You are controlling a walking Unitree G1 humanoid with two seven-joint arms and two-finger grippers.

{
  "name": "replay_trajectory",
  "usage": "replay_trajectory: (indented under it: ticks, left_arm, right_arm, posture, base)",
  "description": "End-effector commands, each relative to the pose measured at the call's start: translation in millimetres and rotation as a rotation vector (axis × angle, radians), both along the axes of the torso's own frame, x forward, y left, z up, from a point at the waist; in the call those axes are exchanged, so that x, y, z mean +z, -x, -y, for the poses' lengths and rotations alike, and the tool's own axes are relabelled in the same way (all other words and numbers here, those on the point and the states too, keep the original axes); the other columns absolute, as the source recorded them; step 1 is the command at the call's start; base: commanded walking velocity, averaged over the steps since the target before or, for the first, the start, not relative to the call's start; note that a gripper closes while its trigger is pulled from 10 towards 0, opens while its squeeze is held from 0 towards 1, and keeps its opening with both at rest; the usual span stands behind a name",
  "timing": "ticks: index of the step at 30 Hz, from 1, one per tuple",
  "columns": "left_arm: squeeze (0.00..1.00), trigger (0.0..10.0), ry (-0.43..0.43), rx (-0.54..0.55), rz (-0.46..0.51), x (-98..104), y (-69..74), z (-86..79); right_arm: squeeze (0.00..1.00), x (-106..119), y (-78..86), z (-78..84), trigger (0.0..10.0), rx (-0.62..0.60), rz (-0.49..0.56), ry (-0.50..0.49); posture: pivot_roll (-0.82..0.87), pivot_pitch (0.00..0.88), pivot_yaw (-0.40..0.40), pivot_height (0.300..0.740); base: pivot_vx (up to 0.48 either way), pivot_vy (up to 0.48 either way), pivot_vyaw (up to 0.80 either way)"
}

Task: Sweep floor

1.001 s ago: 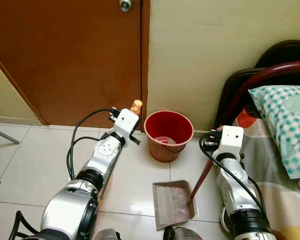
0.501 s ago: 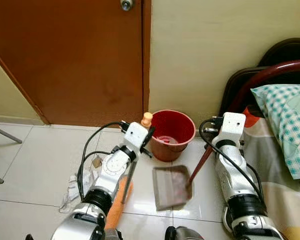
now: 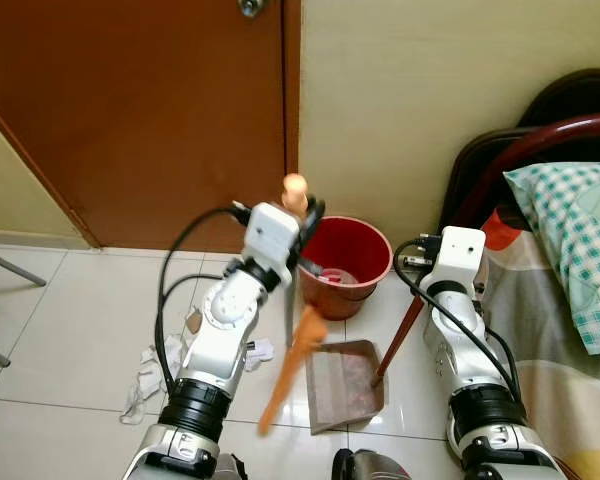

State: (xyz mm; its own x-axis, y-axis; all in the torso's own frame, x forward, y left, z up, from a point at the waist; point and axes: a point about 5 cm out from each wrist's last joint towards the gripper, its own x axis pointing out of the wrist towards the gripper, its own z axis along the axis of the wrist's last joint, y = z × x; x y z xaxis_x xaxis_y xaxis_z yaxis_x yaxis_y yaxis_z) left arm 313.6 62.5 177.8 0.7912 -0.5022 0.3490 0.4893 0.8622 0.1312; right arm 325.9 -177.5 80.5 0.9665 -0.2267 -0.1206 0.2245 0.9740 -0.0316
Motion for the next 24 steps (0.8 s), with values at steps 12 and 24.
replay_trajectory:
  ticks: [12, 24]
  left_arm:
    - [0.00, 10.0, -0.129, 0.148, 0.205, 55.6, -5.7, -51.8]
    - [0.00, 10.0, -0.225, 0.193, 0.039, -6.8, -5.9, -73.7]
  right_arm:
    - [0.00, 9.9, -7.4, -2.5, 10.0, 0.013, 0.052, 0.006]
    - [0.00, 9.0, -6.0, -3.1, 10.0, 0.020, 0.054, 0.007]
  posture:
    - [0.01, 0.099, -0.013, 0.740]
    - [-0.01, 0.100, -0.021, 0.740]
  base:
    - [0.000, 0.000, 0.00]
    - [0.000, 0.000, 0.00]
